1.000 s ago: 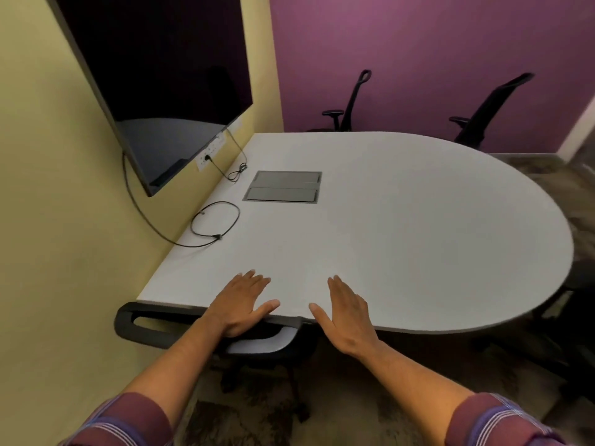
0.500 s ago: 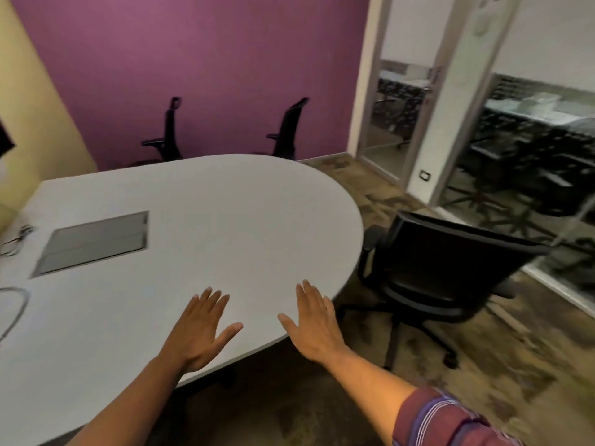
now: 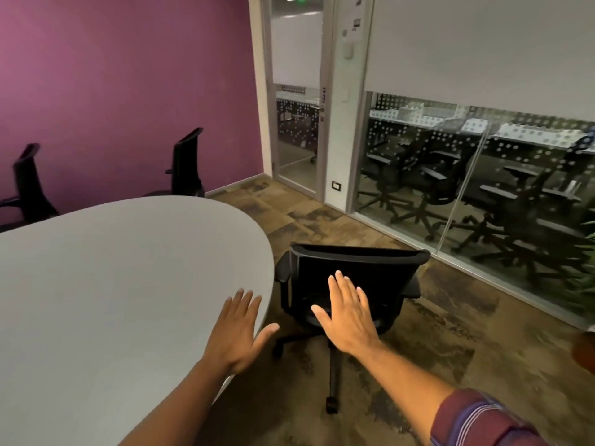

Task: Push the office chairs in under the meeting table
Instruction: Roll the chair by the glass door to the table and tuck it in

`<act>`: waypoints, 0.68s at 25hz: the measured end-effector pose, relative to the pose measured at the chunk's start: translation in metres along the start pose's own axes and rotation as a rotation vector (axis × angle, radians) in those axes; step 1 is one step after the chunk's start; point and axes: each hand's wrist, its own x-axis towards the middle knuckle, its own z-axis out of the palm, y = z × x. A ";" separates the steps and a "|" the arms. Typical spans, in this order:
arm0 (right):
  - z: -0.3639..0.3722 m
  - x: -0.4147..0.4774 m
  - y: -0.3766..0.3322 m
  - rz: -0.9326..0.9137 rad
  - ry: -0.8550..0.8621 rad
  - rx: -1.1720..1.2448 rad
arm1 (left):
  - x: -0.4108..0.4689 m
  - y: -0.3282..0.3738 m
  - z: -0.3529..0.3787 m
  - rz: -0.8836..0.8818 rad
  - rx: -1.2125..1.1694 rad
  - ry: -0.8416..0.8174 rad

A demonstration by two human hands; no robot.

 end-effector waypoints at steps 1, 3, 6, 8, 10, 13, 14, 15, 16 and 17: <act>-0.006 0.009 0.018 0.008 0.017 -0.020 | 0.020 0.016 0.002 0.018 -0.001 0.007; -0.018 0.027 0.051 0.029 0.044 -0.048 | 0.061 0.045 0.004 0.058 -0.008 0.014; -0.037 0.056 0.100 0.062 0.072 -0.096 | 0.117 0.086 0.003 0.102 -0.024 0.035; -0.047 0.069 0.123 0.067 0.084 -0.125 | 0.145 0.103 0.002 0.120 0.002 0.035; -0.054 0.087 0.148 0.091 0.086 -0.147 | 0.177 0.119 0.003 0.127 0.032 0.028; -0.060 0.112 0.177 0.111 0.006 -0.163 | 0.222 0.132 0.007 0.110 0.078 -0.031; -0.058 0.120 0.184 0.114 -0.029 -0.159 | 0.235 0.133 0.009 0.104 0.085 -0.060; -0.055 0.127 0.188 0.120 -0.071 -0.148 | 0.246 0.132 0.011 0.102 0.091 -0.100; -0.053 0.134 0.192 0.129 -0.120 -0.144 | 0.256 0.130 0.012 0.105 0.101 -0.147; -0.052 0.142 0.195 0.137 -0.163 -0.152 | 0.266 0.128 0.012 0.104 0.113 -0.191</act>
